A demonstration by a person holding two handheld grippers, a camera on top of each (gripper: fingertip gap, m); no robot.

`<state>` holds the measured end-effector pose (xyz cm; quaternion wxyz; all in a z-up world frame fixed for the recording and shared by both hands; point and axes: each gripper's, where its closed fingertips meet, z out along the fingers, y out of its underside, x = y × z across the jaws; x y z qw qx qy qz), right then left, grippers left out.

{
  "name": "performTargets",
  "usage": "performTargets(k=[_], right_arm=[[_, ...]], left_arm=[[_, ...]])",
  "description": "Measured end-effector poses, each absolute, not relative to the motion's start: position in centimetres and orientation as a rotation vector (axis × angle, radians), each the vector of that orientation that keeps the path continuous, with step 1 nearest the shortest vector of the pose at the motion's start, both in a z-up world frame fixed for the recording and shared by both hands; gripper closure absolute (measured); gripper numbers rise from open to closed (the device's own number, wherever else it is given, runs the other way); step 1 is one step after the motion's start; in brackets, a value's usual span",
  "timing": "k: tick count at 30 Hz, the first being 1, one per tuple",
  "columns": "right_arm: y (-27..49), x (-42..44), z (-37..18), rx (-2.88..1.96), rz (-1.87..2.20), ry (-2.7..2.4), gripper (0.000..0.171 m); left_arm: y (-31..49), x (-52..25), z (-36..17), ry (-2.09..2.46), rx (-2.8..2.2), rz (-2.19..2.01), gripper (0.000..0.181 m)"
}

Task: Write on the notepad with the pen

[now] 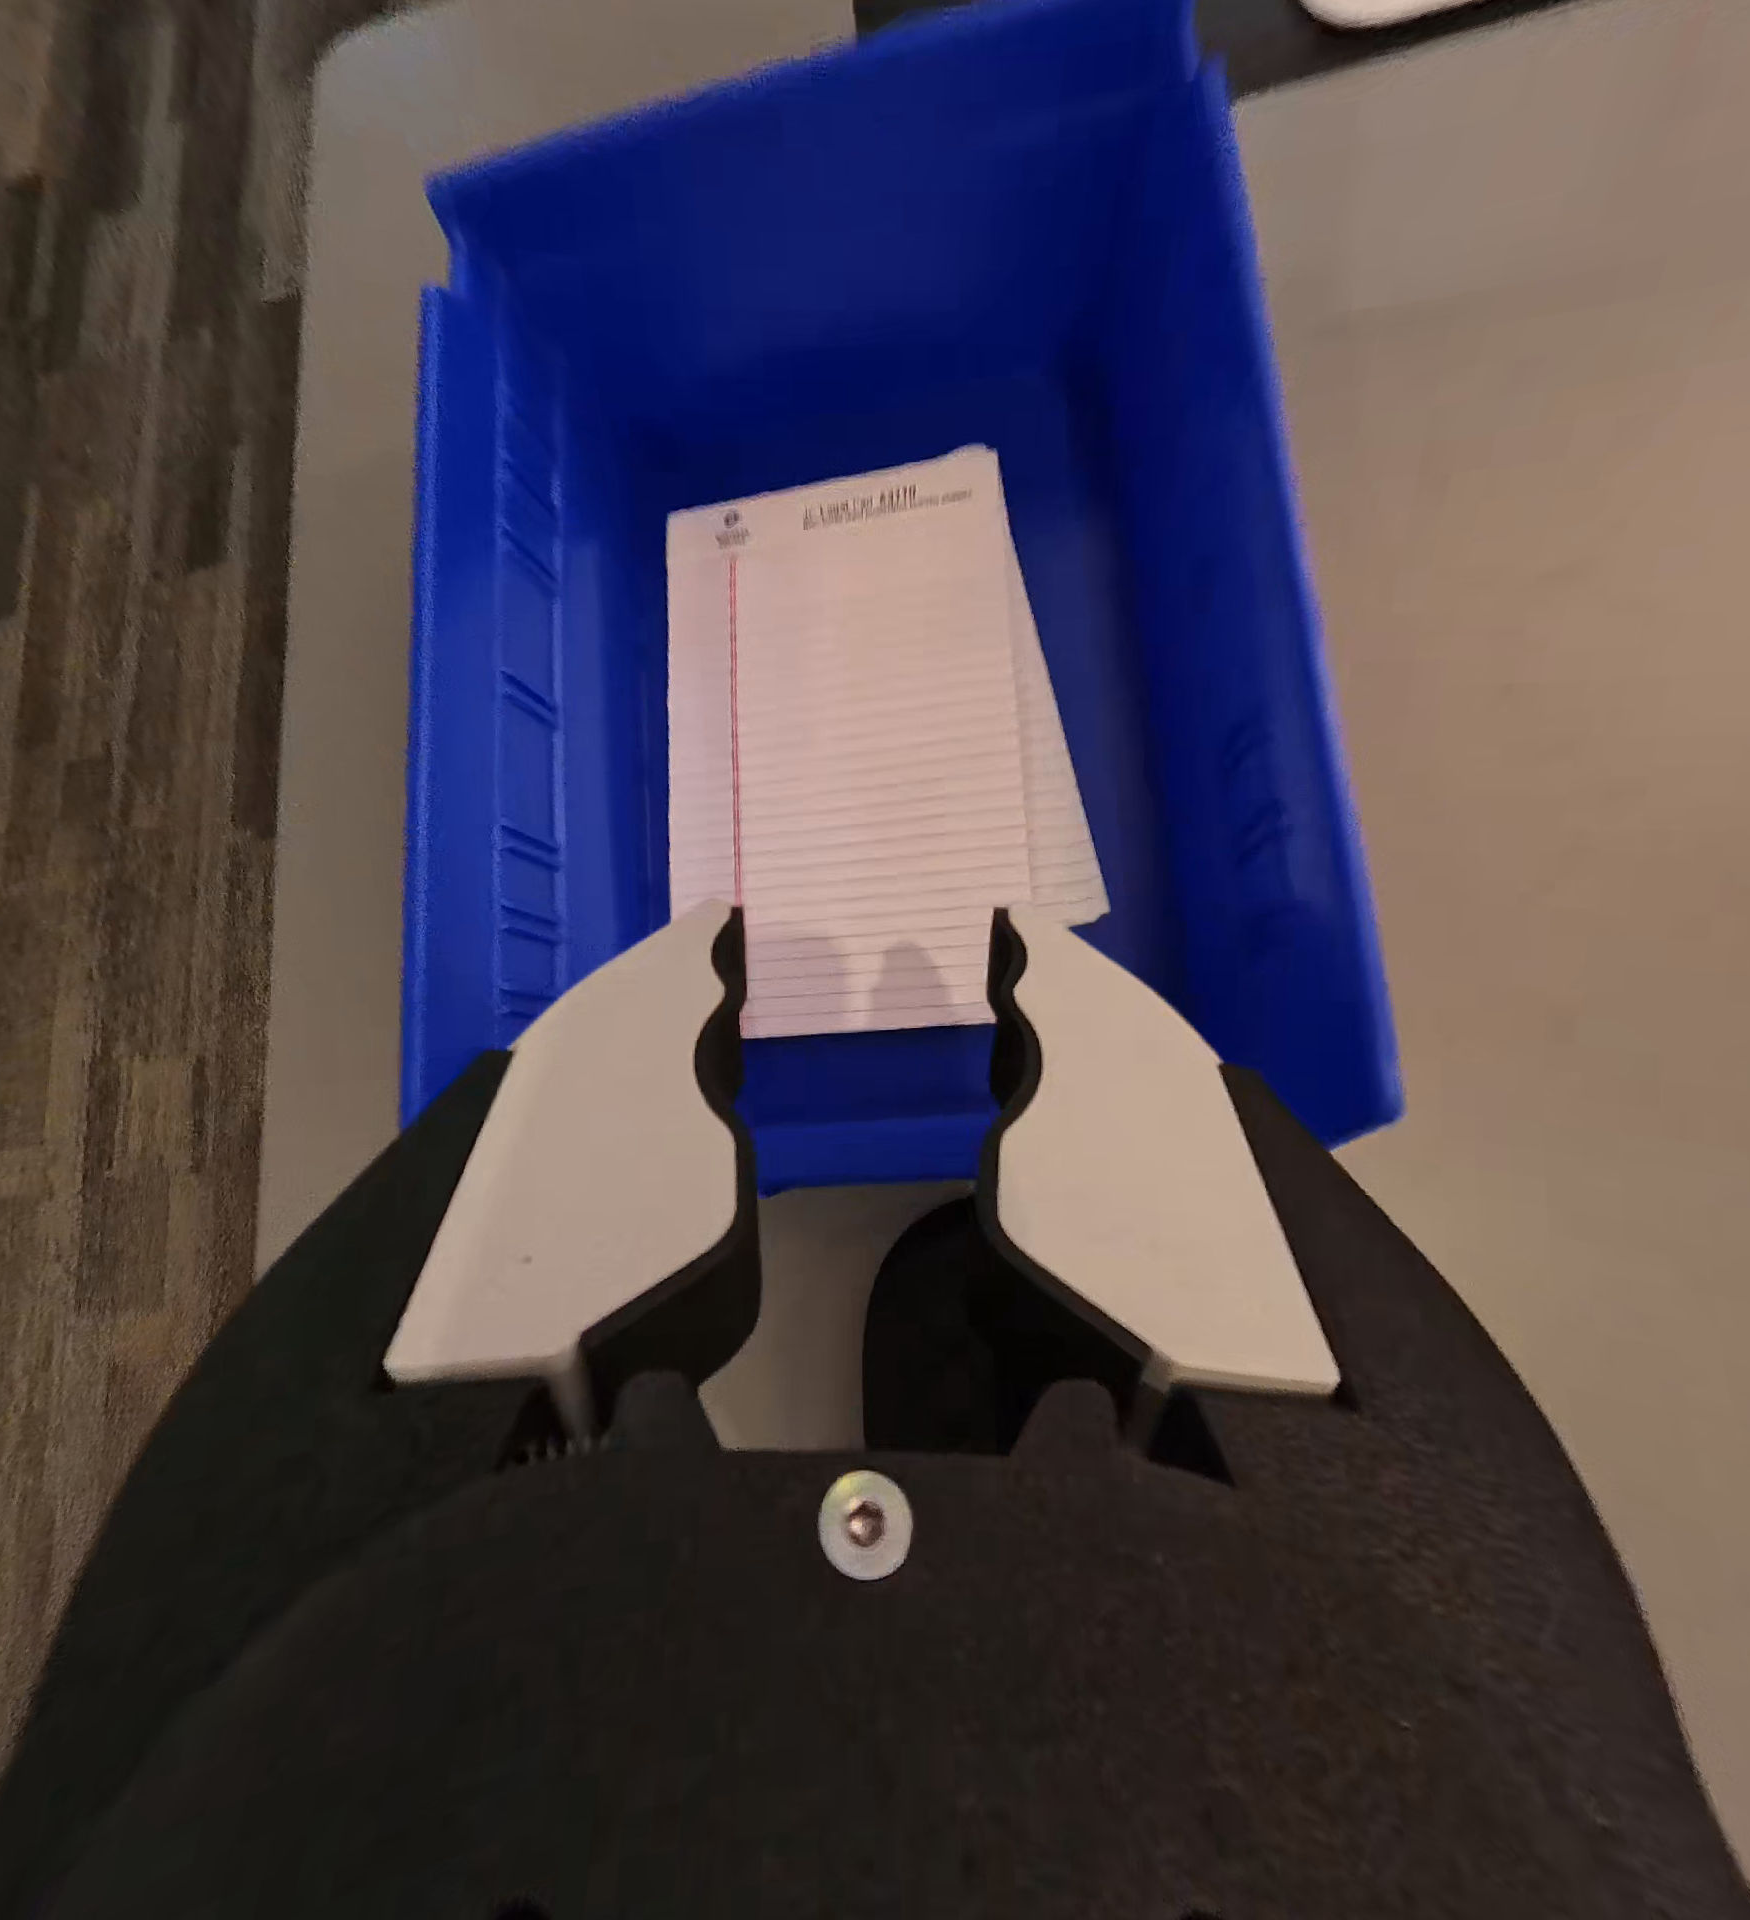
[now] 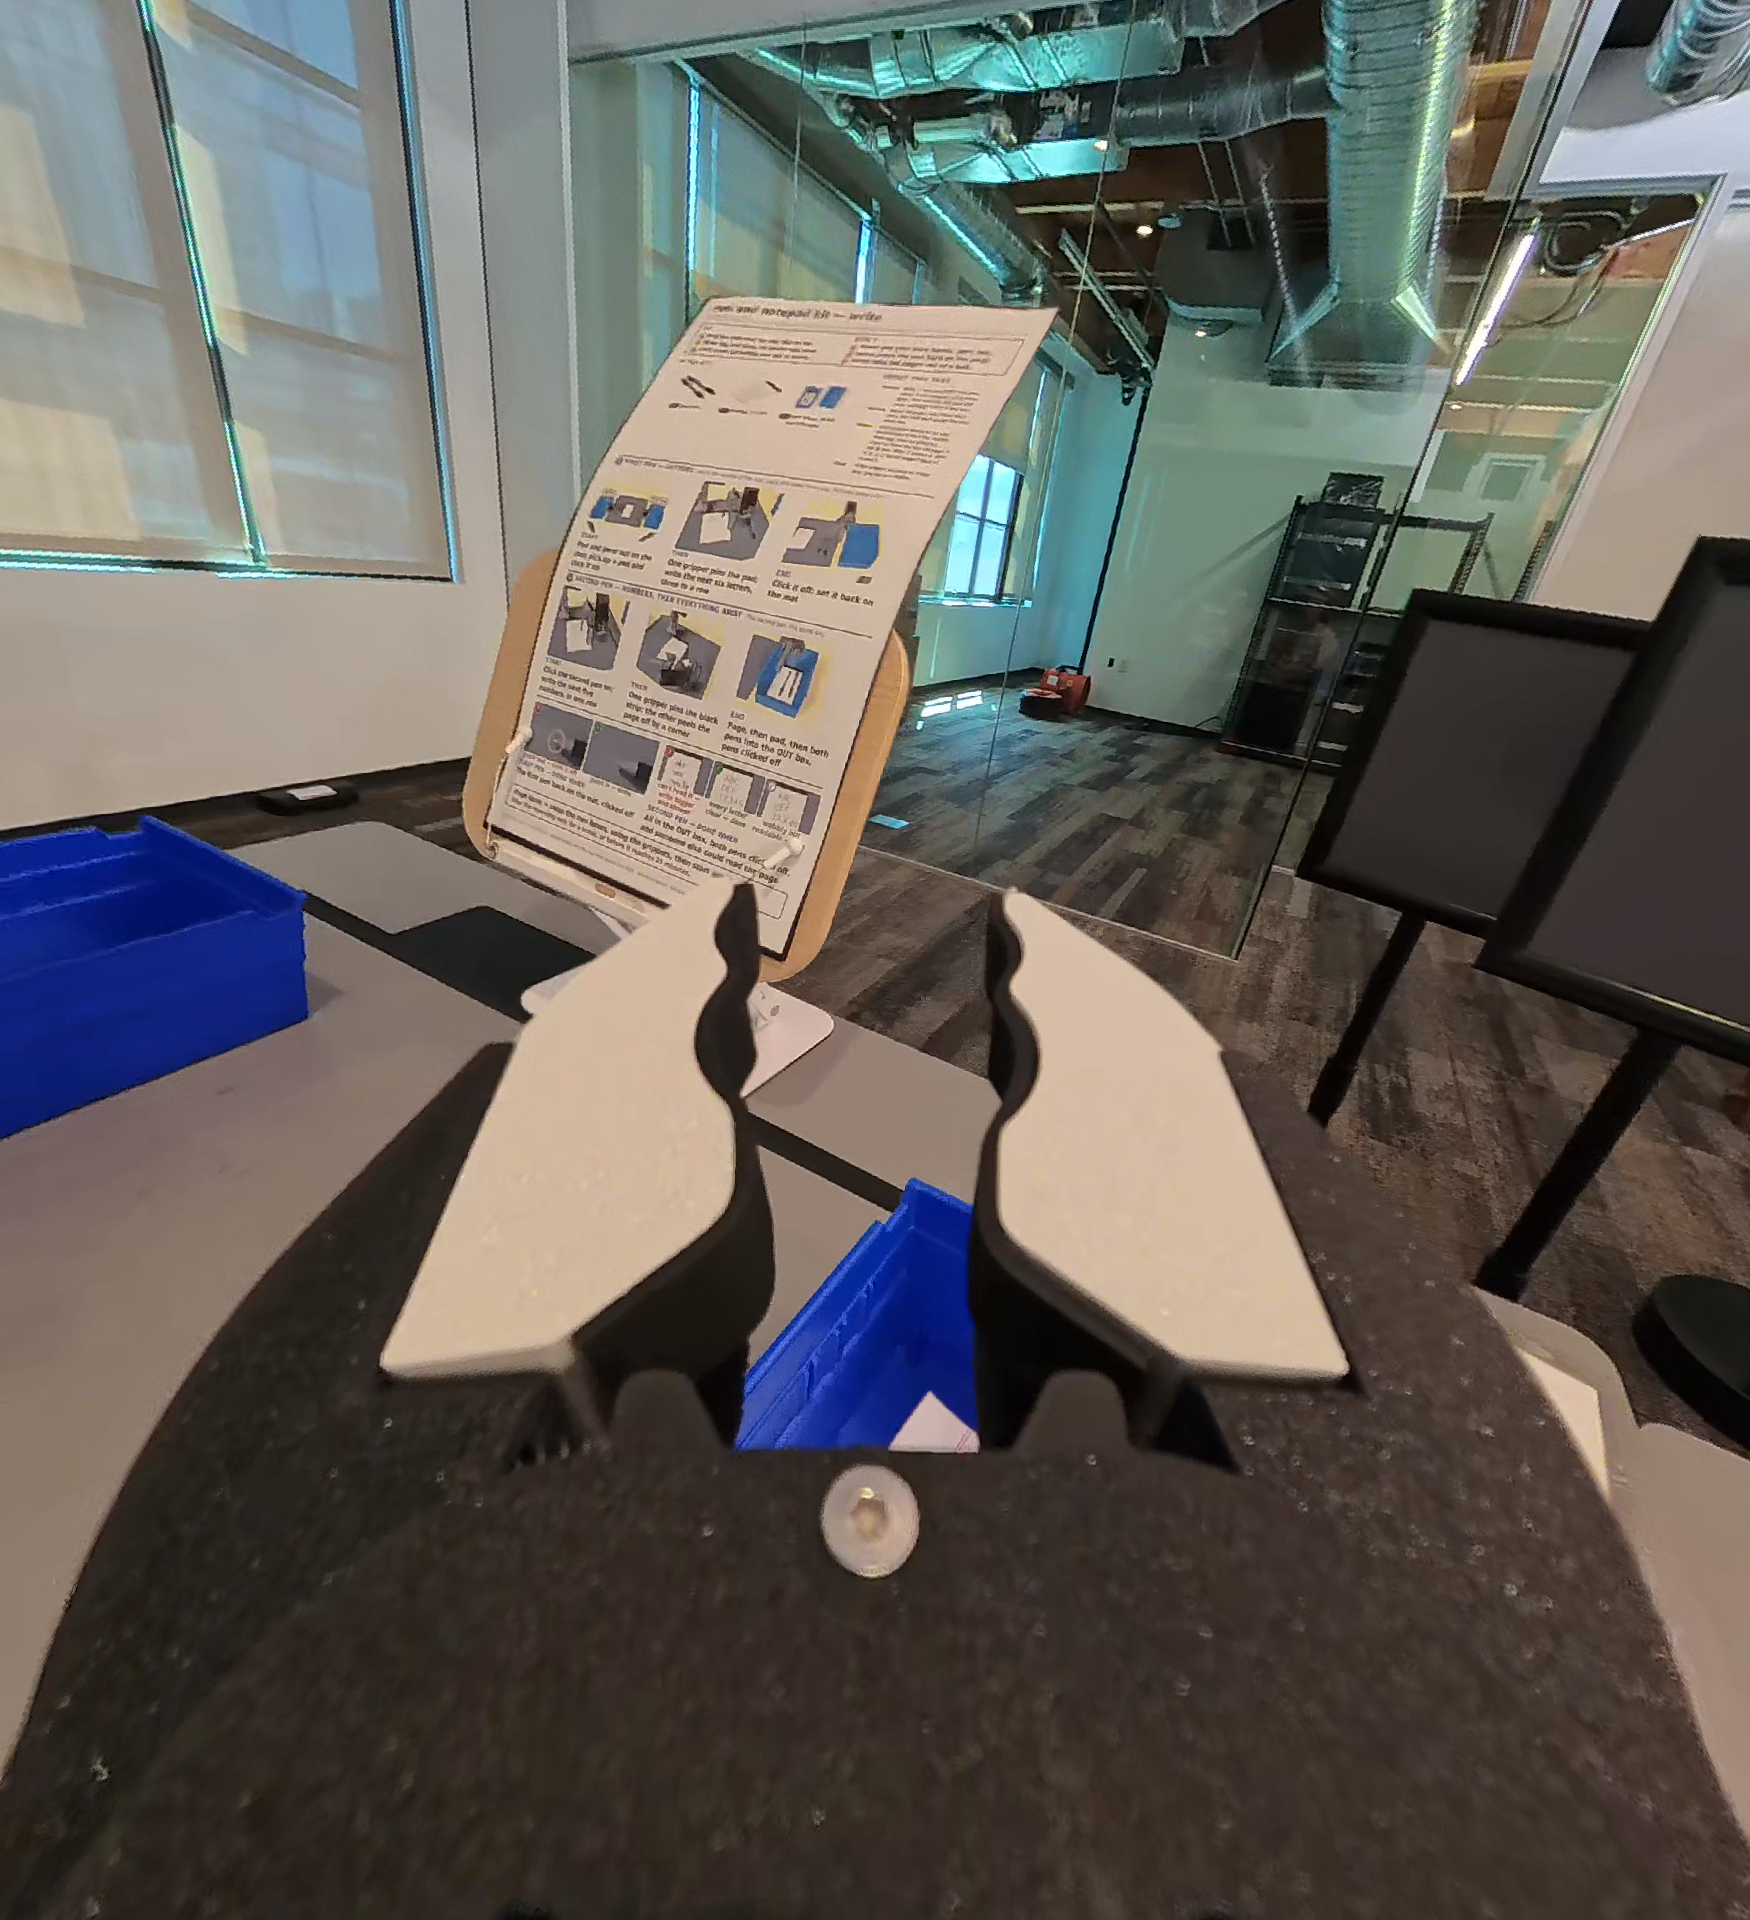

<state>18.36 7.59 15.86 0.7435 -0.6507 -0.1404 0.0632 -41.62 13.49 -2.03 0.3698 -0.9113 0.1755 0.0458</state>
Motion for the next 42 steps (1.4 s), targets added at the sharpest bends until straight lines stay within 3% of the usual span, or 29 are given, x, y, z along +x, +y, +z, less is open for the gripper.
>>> performTargets(k=[7,23,42], right_arm=[[9.3,18.0,14.8,-1.487,0.072,-0.298,0.132],[10.8,17.7,12.4,-1.623,0.019,-0.322,0.127],[8.3,21.7,12.5,-1.659,-0.010,-0.223,0.126]], left_arm=[[15.6,-40.8,-7.1,0.444,-2.449,0.010,0.128],[18.5,-41.8,-11.0,0.476,-2.694,-0.035,0.100],[18.4,-41.1,-14.0,0.643,-2.744,0.308,0.101]])
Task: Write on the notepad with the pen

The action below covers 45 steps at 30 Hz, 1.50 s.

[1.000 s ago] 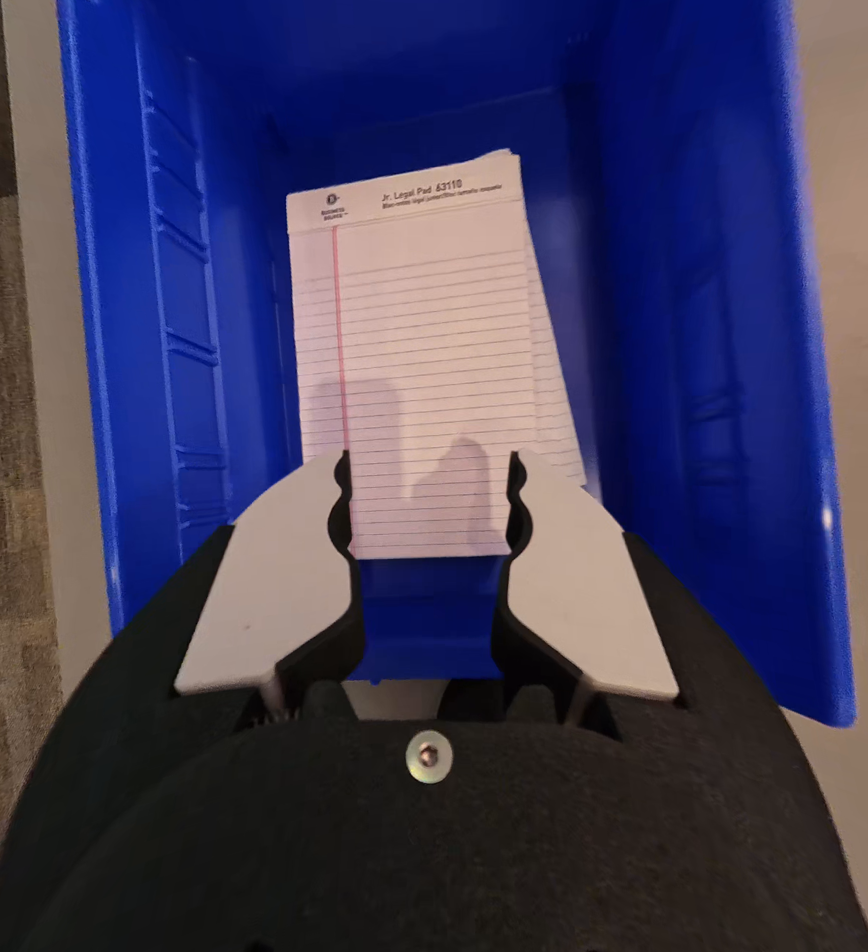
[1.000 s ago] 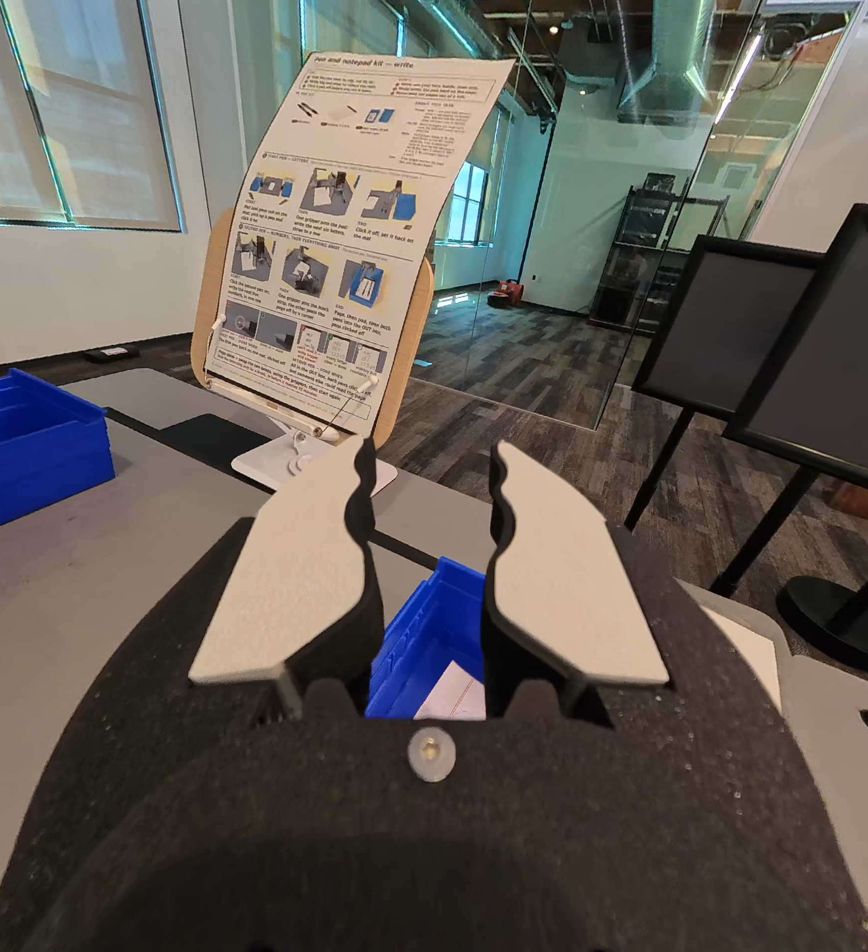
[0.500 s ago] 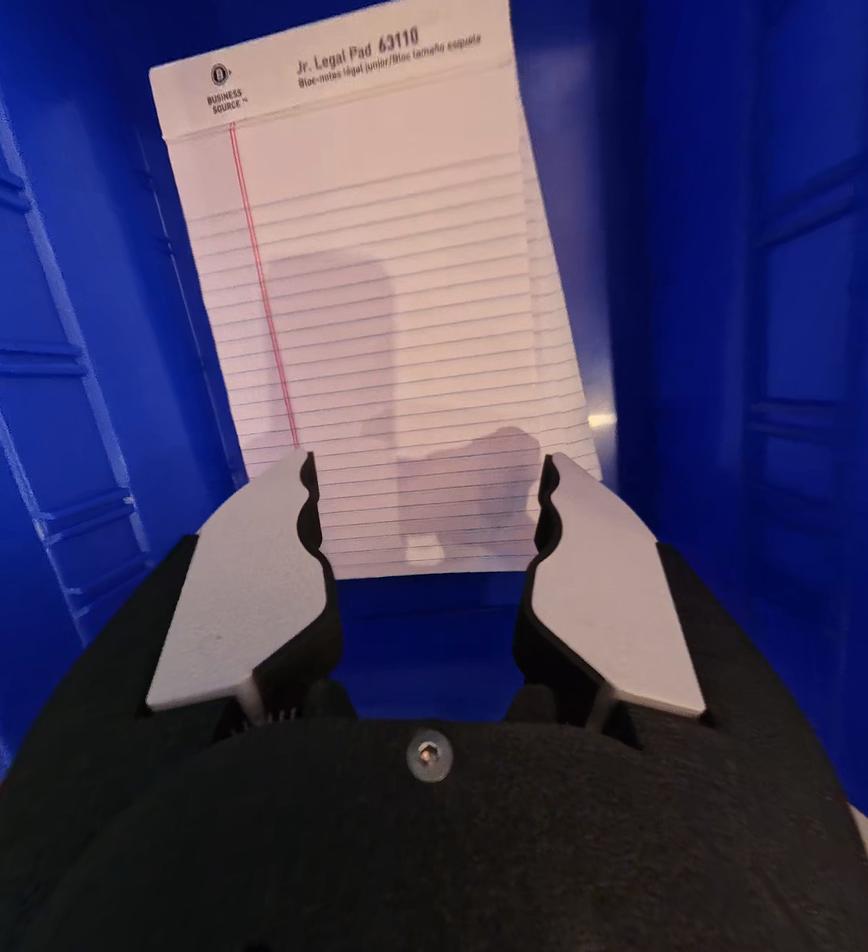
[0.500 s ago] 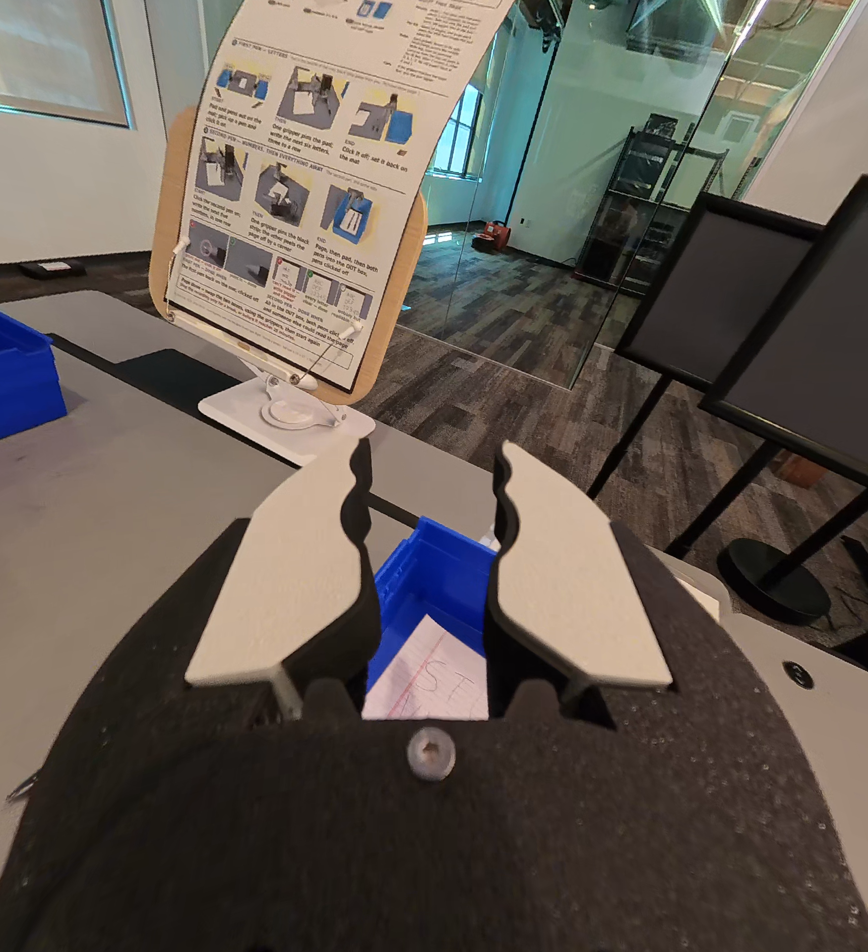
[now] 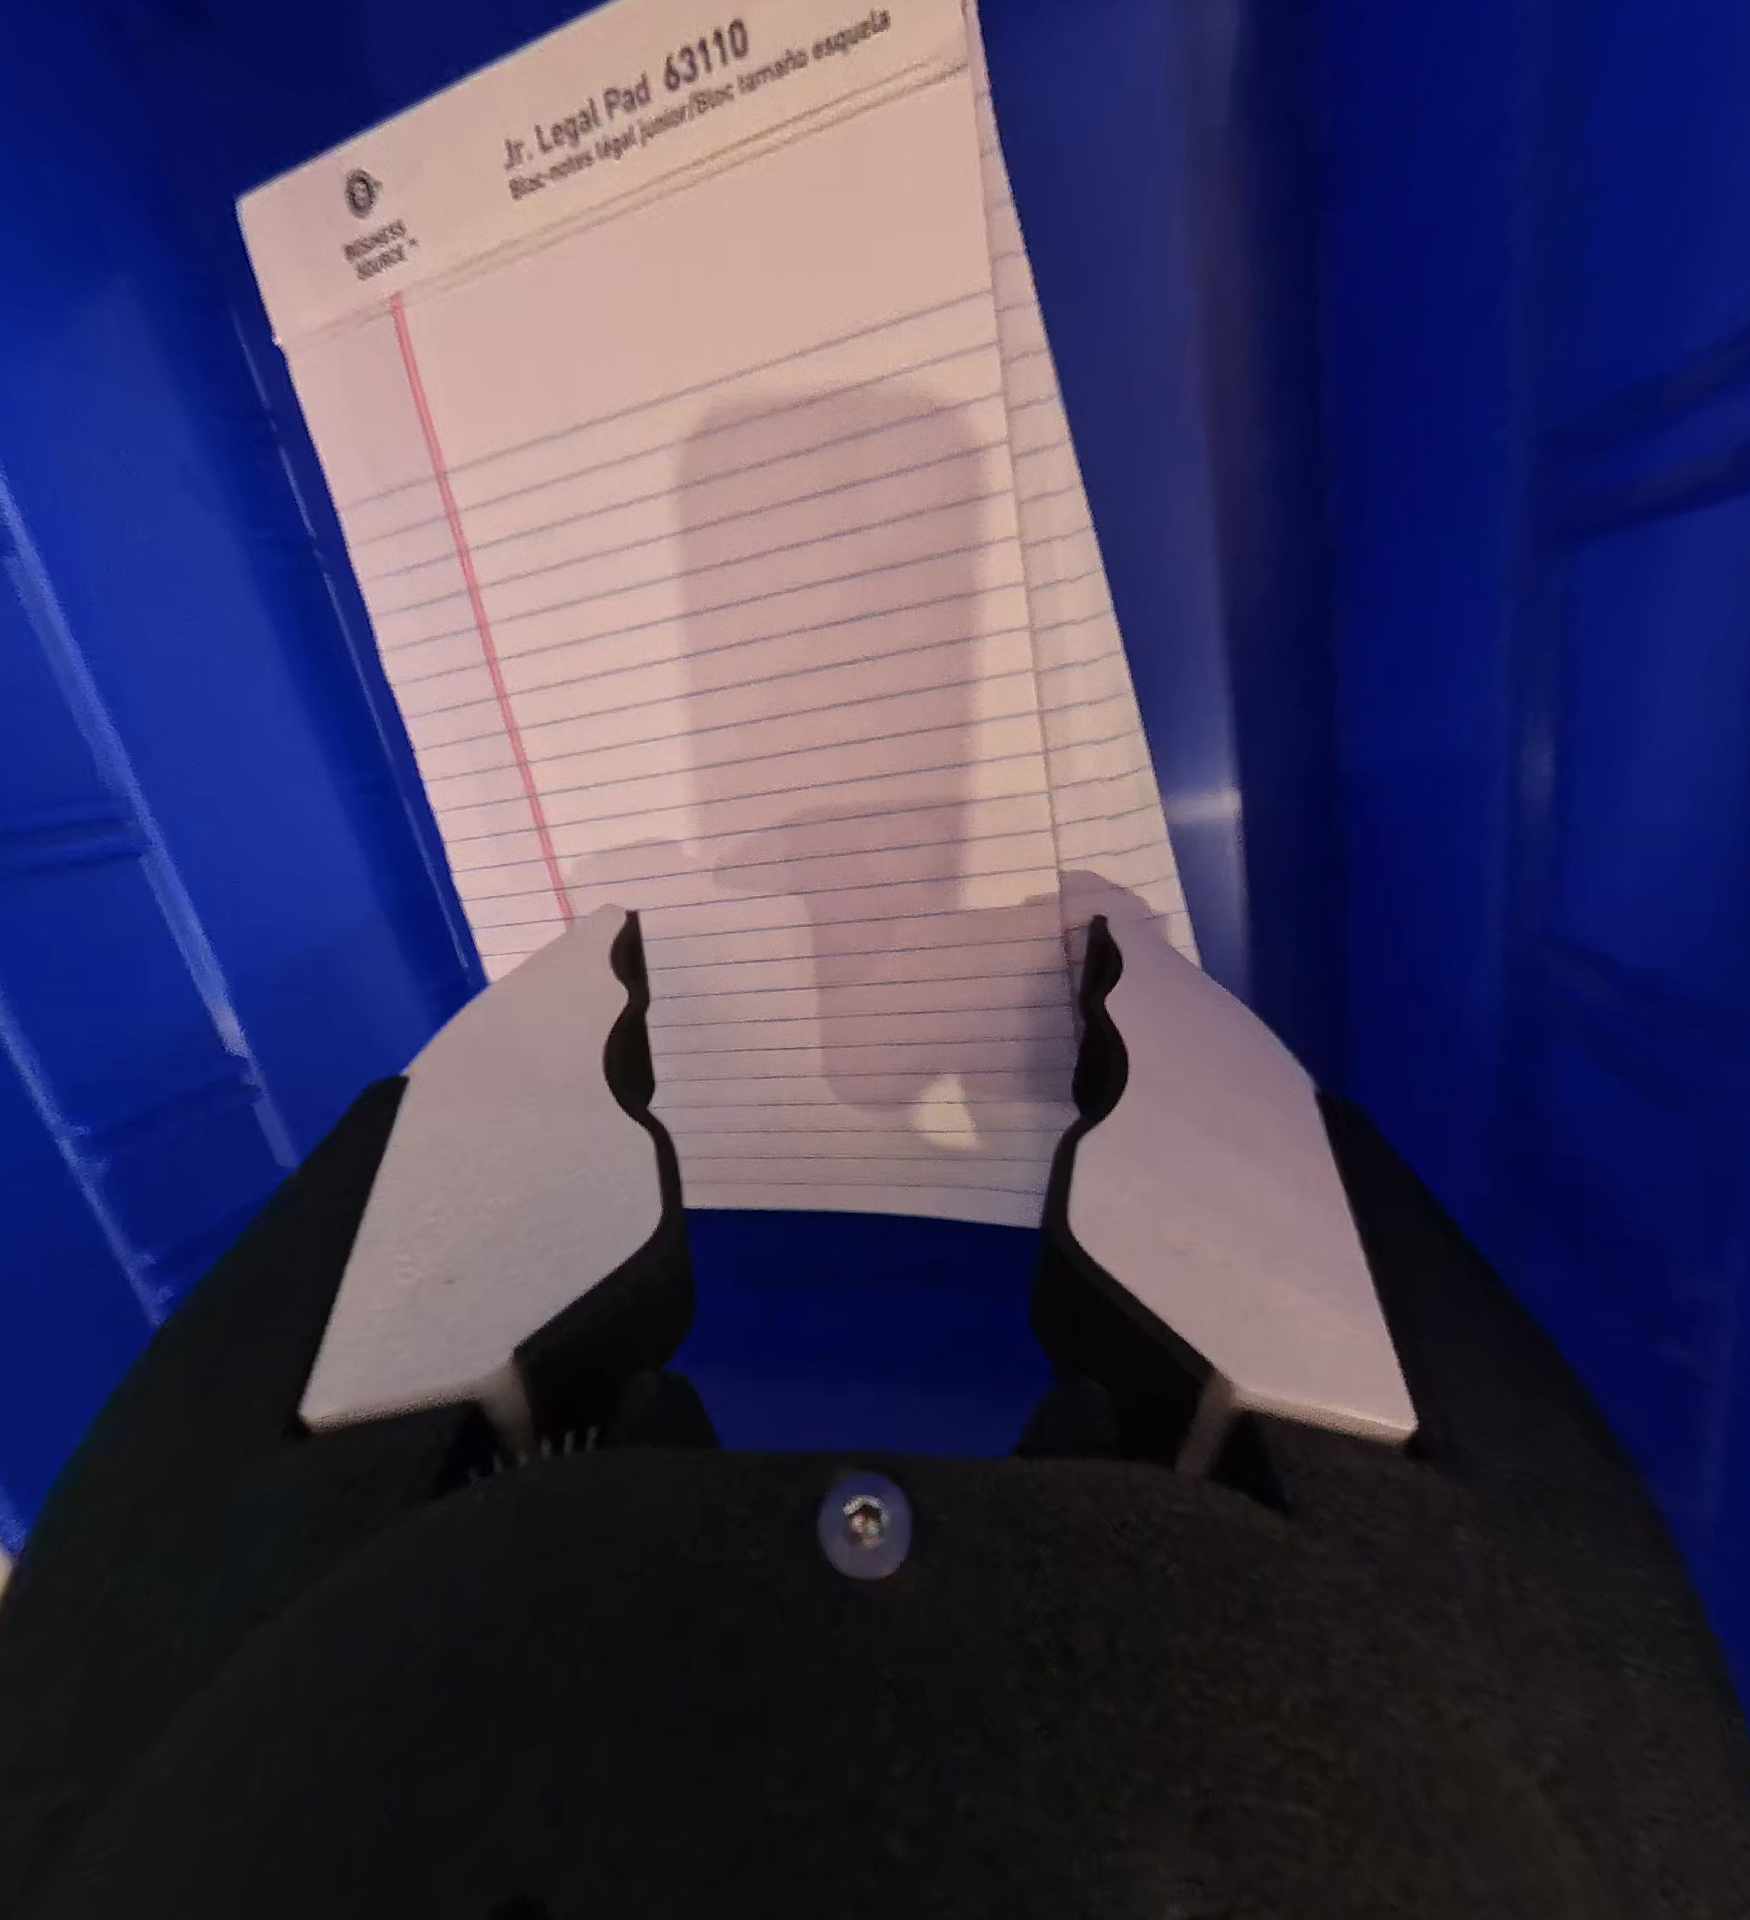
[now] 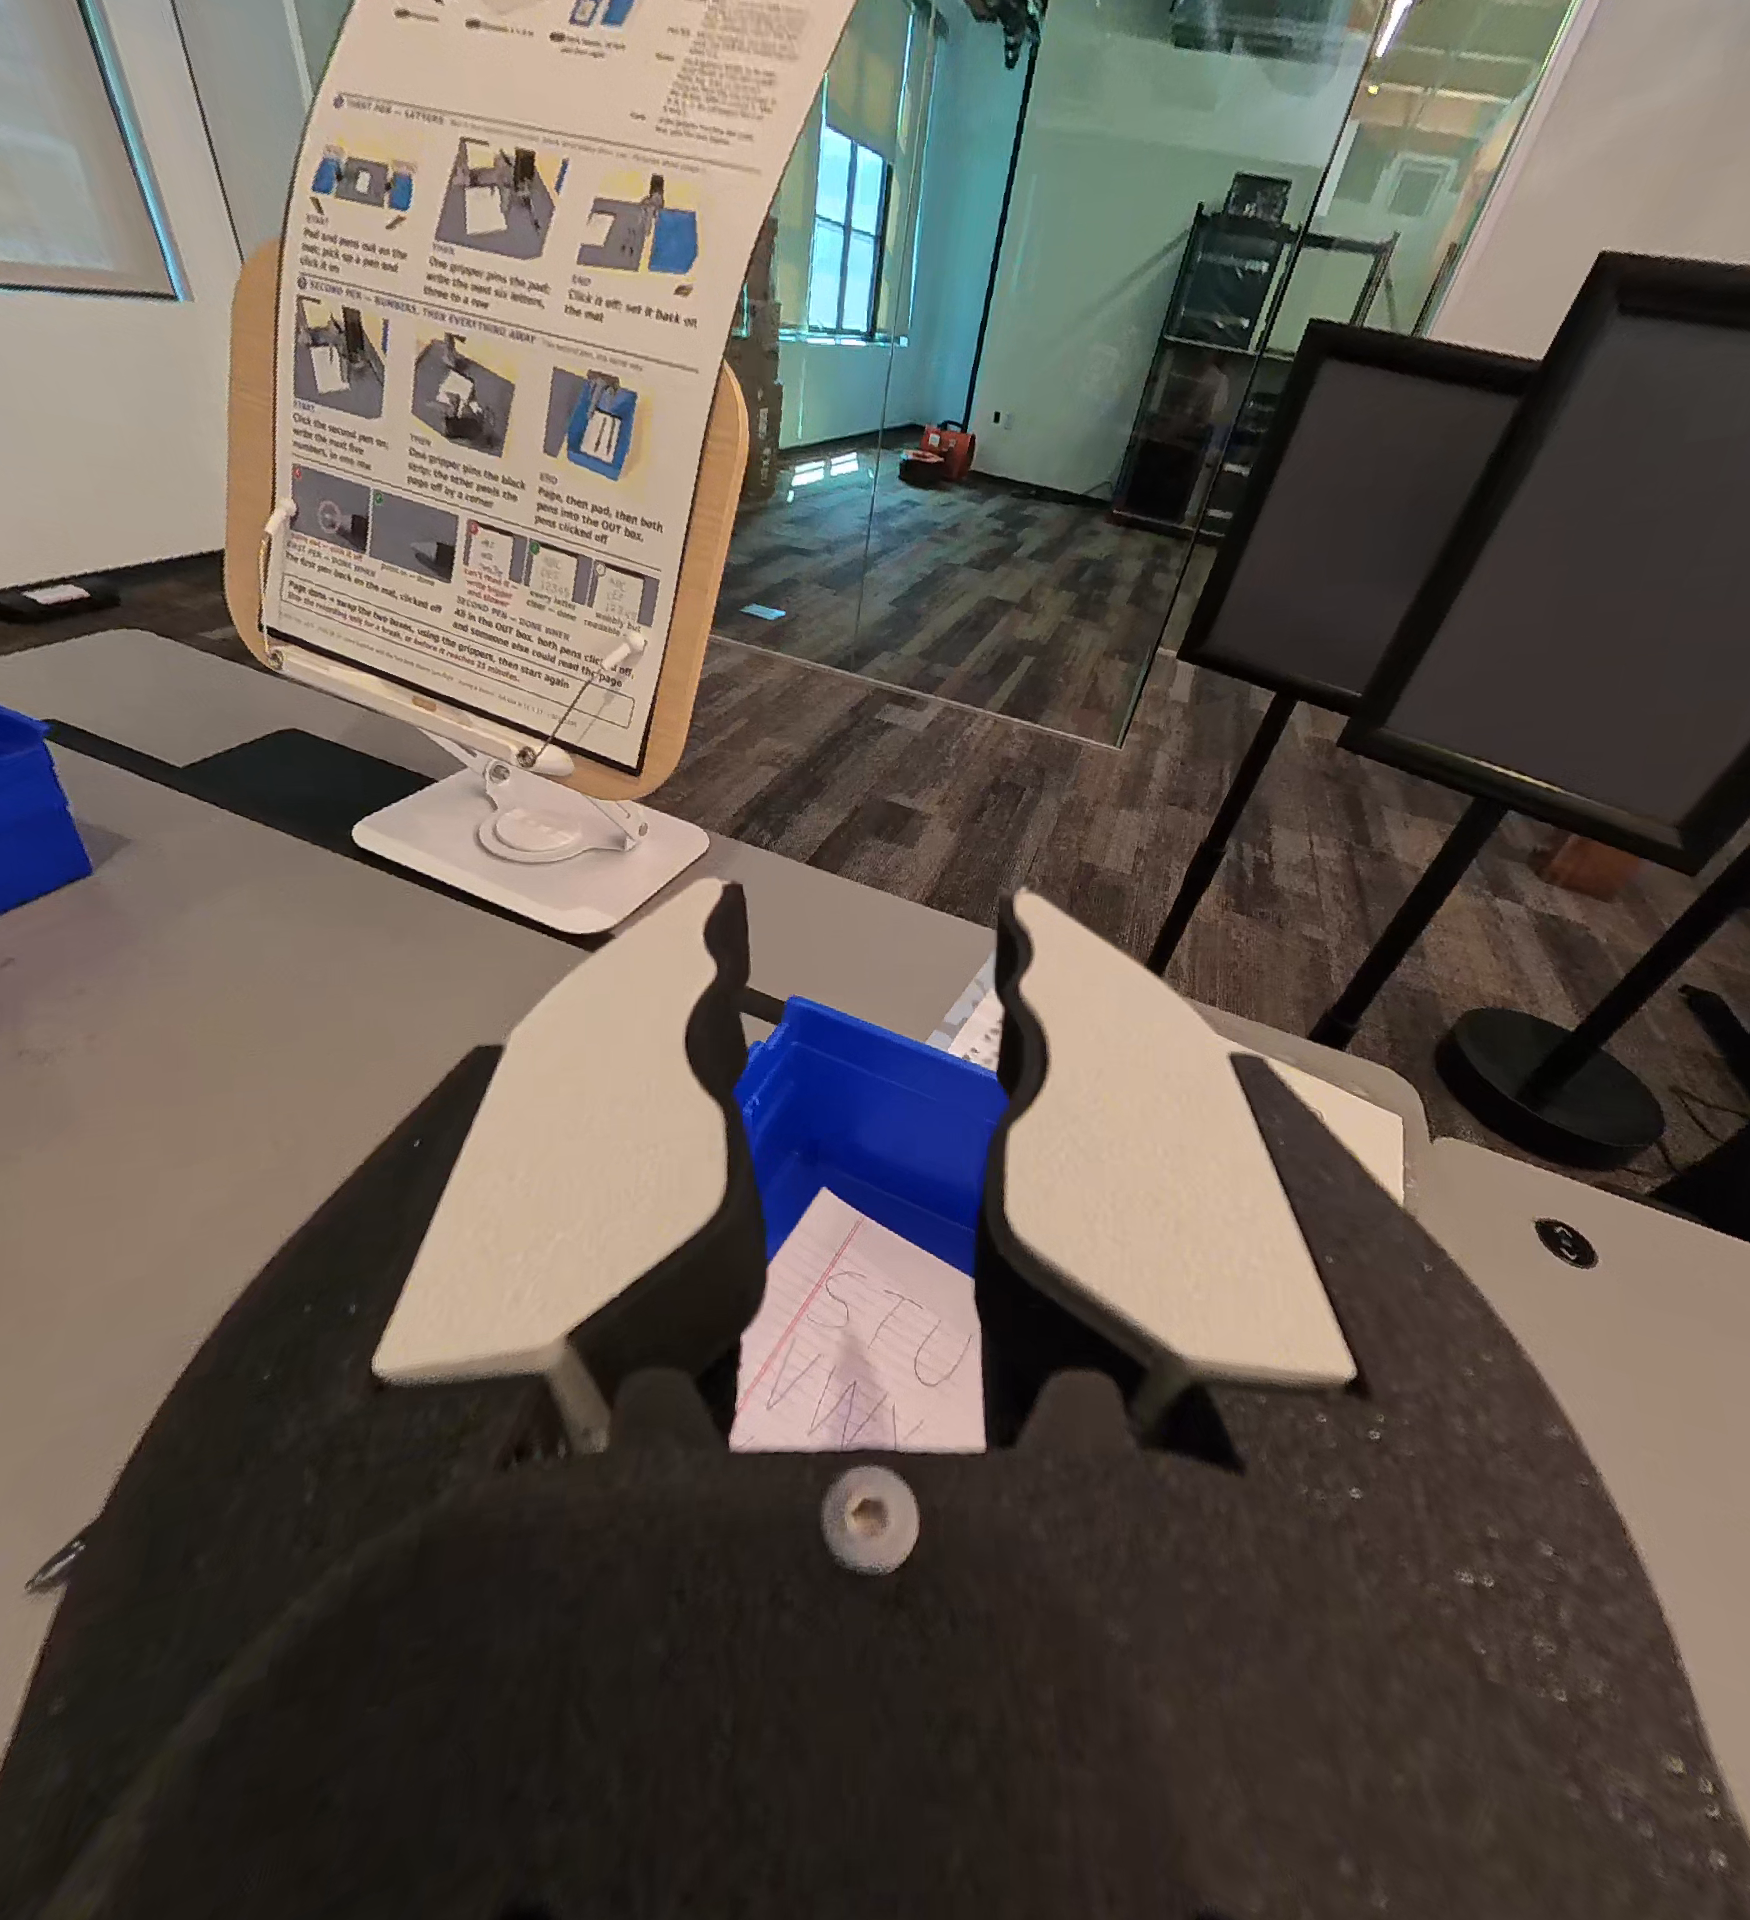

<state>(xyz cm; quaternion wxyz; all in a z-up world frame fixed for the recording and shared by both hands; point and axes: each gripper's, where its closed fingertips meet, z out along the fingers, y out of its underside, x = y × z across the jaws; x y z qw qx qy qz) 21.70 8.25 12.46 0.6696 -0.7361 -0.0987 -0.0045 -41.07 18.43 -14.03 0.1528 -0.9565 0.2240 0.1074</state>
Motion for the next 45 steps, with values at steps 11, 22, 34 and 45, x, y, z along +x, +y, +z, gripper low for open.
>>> performTargets(k=[11,22,34,45], right_arm=[[8.9,21.3,11.2,-1.715,0.010,-0.252,0.125],[9.5,19.7,11.0,-1.740,-0.022,-0.309,0.125],[9.6,18.9,11.1,-1.746,-0.049,-0.348,0.125],[9.1,19.7,11.4,-1.735,-0.046,-0.326,0.125]], left_arm=[[18.0,-42.2,-14.1,0.594,-2.825,0.348,0.100],[17.7,-41.9,-13.8,0.643,-2.768,0.439,0.107],[19.2,-42.8,-10.7,0.660,-2.614,0.731,0.116],[21.1,-44.7,-6.6,0.610,-2.521,0.843,0.129]])
